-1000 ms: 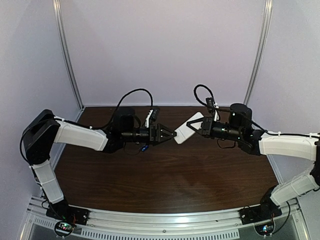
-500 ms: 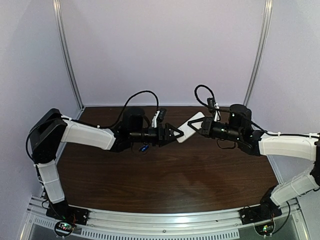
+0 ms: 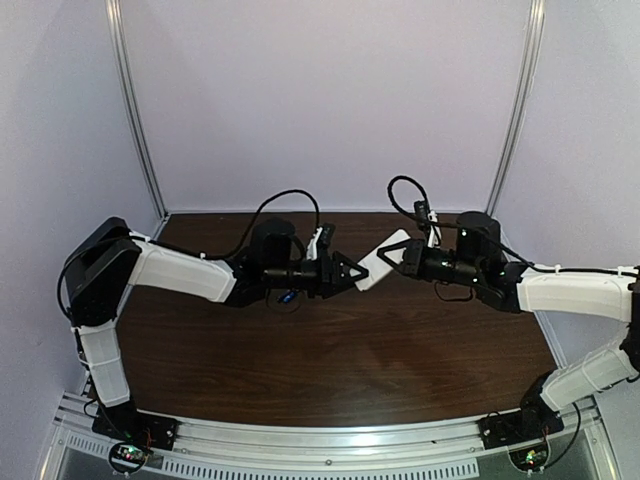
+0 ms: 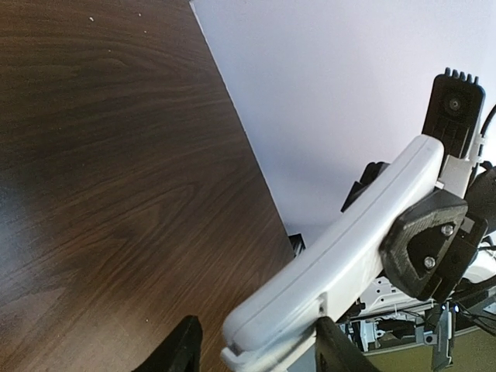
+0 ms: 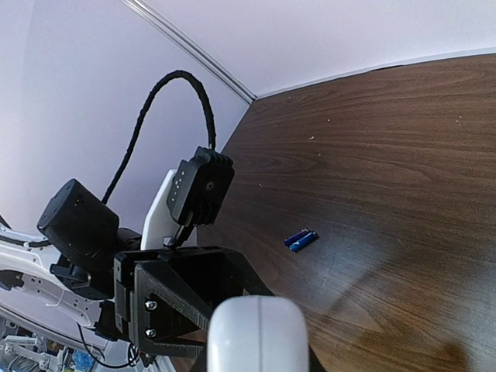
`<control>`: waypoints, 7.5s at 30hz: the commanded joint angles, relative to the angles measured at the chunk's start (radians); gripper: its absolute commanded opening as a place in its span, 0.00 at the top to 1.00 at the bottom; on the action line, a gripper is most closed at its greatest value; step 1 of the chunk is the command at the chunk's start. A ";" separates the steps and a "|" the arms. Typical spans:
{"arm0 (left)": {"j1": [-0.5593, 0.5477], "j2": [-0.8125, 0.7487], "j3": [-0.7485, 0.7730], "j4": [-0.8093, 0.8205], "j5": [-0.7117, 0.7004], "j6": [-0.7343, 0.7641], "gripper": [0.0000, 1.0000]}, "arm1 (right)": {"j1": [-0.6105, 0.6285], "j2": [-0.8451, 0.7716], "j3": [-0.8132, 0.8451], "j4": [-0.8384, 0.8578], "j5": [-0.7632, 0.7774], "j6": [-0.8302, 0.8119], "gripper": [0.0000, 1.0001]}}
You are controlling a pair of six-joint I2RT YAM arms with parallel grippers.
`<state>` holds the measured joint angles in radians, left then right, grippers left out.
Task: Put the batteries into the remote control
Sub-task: Remove the battery cover from the remote control, then place the battery cover on the remote control, then pick up the battery from the center of the board, then place the battery in the battery compartment.
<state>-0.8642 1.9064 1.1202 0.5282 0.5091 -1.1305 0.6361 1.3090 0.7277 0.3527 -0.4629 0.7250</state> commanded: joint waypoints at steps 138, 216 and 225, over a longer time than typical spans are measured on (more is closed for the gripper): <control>0.245 0.164 0.347 -1.090 -0.405 1.224 0.78 | -0.191 0.017 -0.083 0.080 -0.489 -0.011 1.00; -0.514 -0.121 0.296 -1.305 -0.870 1.712 1.00 | 0.102 0.220 -0.057 -0.013 -0.423 0.289 1.00; -0.519 -0.094 0.295 -1.307 -0.878 1.717 1.00 | 0.133 0.255 -0.039 0.045 -0.430 0.321 1.00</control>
<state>-1.3766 1.7969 1.3968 -0.7753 -0.3538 0.5720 0.7570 1.5490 0.6651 0.3401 -0.9039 1.0241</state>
